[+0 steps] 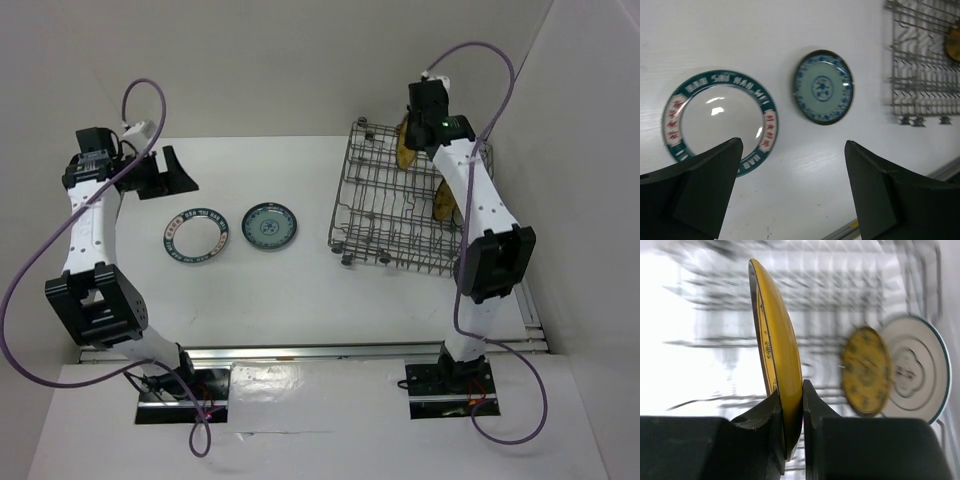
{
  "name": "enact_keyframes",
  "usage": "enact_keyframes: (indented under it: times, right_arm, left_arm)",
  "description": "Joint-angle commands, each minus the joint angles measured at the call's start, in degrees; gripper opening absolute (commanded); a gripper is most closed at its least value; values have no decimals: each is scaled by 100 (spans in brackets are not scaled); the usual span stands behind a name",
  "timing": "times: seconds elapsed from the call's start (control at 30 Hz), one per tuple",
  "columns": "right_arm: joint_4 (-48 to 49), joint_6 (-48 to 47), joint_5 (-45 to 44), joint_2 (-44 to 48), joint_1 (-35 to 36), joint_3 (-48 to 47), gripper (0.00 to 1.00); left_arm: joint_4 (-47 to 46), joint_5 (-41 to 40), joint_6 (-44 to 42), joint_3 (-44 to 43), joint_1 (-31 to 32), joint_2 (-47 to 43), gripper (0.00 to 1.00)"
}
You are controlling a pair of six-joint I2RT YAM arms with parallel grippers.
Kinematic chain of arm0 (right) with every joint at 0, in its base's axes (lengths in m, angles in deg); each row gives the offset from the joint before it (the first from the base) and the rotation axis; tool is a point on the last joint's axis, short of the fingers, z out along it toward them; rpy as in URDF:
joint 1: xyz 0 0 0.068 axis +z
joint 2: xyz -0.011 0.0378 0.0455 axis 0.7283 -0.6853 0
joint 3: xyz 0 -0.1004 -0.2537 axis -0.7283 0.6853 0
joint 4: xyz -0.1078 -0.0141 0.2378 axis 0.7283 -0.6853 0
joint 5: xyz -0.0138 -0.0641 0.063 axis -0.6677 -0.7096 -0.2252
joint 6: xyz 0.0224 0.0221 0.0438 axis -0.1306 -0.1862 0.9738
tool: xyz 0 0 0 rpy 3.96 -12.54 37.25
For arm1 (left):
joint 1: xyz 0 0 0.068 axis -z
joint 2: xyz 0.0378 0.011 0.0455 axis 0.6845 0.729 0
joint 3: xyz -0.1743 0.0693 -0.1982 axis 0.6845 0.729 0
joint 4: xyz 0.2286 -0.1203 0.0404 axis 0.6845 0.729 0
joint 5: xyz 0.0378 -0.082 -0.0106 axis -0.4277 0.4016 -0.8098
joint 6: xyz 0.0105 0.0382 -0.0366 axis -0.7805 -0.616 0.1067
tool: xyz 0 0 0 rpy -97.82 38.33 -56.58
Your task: Unload the plates from the dish rack
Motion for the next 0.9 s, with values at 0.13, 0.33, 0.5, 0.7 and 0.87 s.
enact_keyframes:
  times: [0.13,0.33,0.5,0.7,0.87]
  right_arm:
    - [1843,35,3584,1514,853,824,0]
    - [3289,615,6529,1295,1213,1942,0]
    - [3791,827,7220,733,1722,1882,0]
    - [4283,1038,7528,425,2065,1872,0]
    - [4432,1152,7774,266,2118,1872,0]
  left_arm:
    - [907,1744,-944,-880,897,82,99]
    - [723,2202,-787,-880,1310,187,99]
    - [547,2281,-612,-767,1610,187,99]
    - [476,1764,-681,-486,1952,302,99]
    - [283,1069,-611,-300,1953,363,93]
